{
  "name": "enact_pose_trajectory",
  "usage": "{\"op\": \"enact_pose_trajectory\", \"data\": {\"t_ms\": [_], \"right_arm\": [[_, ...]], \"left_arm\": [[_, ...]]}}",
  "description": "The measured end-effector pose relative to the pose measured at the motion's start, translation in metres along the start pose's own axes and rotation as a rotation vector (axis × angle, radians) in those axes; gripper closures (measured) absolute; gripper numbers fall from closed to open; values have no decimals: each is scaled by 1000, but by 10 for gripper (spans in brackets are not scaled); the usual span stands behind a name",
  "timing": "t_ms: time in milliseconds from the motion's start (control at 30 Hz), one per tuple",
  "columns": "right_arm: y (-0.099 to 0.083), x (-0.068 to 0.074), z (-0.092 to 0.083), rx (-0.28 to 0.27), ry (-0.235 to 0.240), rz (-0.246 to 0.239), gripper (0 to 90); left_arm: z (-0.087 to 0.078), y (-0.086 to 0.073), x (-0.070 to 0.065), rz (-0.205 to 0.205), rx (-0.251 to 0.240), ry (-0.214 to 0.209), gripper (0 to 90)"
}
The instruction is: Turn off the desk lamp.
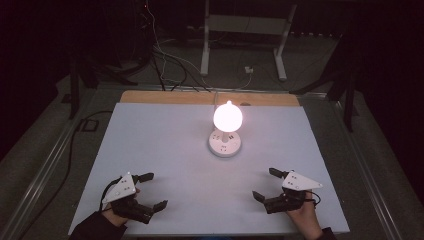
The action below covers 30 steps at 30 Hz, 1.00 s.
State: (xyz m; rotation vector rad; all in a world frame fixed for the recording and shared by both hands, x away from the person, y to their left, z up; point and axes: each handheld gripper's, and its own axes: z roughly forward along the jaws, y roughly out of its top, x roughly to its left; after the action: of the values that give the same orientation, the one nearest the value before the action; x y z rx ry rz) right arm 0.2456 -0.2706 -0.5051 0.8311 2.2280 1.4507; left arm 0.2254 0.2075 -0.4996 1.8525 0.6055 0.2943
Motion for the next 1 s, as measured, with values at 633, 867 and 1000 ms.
{"op": "enact_pose_trajectory", "data": {"t_ms": [633, 867, 1000], "right_arm": [[1, 0, 1, 48, 0, 15, 0], [3, 0, 2, 80, 16, 29, 0], [5, 1, 2, 85, 16, 31, 0]], "left_arm": [[-1, 0, 1, -9, 5, -9, 4], [-1, 0, 1, -14, 1, -12, 4], [-1, 0, 2, -14, 4, -15, 4]]}}
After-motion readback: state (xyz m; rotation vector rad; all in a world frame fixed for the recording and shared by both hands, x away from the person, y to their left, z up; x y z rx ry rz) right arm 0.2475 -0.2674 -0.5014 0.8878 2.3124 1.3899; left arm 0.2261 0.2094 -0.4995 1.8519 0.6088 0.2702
